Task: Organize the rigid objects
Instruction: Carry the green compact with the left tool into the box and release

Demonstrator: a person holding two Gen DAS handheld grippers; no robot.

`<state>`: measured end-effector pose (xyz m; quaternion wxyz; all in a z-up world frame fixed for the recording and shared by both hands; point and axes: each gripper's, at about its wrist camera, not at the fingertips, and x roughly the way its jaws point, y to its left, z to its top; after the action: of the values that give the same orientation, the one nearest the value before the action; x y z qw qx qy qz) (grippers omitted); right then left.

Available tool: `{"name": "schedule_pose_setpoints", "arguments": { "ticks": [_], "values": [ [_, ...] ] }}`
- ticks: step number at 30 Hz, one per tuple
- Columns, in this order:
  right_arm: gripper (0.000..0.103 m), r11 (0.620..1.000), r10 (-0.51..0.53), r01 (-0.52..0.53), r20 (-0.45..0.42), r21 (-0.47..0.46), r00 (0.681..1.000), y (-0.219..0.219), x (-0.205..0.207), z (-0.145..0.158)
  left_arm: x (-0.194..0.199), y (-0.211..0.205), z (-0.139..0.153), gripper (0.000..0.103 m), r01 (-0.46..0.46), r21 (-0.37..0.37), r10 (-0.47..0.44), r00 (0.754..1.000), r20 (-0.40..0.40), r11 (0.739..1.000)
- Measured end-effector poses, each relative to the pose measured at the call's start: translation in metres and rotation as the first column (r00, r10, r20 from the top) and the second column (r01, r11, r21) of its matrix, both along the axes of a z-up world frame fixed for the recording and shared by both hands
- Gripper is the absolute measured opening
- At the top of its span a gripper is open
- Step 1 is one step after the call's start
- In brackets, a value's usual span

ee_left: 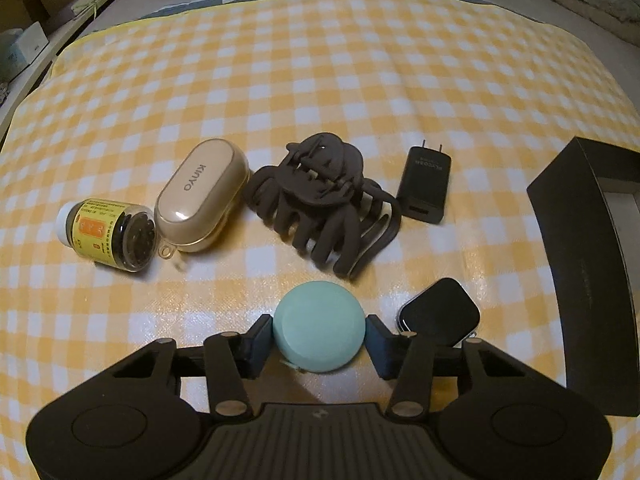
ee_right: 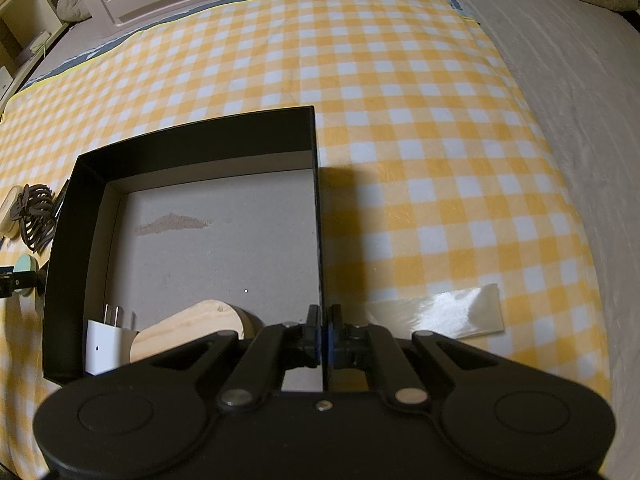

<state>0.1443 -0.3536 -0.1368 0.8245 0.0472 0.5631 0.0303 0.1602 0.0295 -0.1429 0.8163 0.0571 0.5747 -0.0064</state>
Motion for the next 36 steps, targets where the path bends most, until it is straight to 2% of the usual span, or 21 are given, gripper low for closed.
{"name": "schedule_pose_setpoints", "arguments": {
  "ticks": [4,8,14,19,28,36],
  "values": [
    [0.004,1.0,0.0,0.0,0.0,0.0,1.0,0.0,0.0,0.0,-0.005,-0.002,0.008,0.05,0.005,0.008,-0.005,1.0,0.024,1.0],
    [0.004,1.0,0.0,0.0,0.0,0.0,1.0,0.0,0.001,0.0,-0.01,-0.009,0.044,0.05,0.012,-0.031,-0.009,0.996,0.091,0.999],
    [0.004,1.0,0.0,0.0,0.0,-0.001,1.0,0.001,0.0,0.0,-0.024,-0.03,0.084,0.05,0.067,-0.094,-0.045,0.975,0.218,0.993],
    [0.004,1.0,-0.004,0.004,-0.001,0.001,1.0,0.0,0.002,-0.001,-0.033,-0.063,0.102,0.05,0.141,-0.153,-0.096,0.958,0.271,0.978],
    [0.004,1.0,-0.002,0.002,-0.001,0.001,1.0,-0.001,0.002,-0.001,-0.037,-0.122,0.089,0.05,0.278,-0.174,-0.231,0.94,0.251,0.945],
    [0.004,1.0,-0.001,0.001,-0.001,0.003,1.0,0.001,0.001,-0.001,-0.035,-0.158,0.07,0.05,0.359,-0.147,-0.326,0.922,0.209,0.922]
  ]
}}
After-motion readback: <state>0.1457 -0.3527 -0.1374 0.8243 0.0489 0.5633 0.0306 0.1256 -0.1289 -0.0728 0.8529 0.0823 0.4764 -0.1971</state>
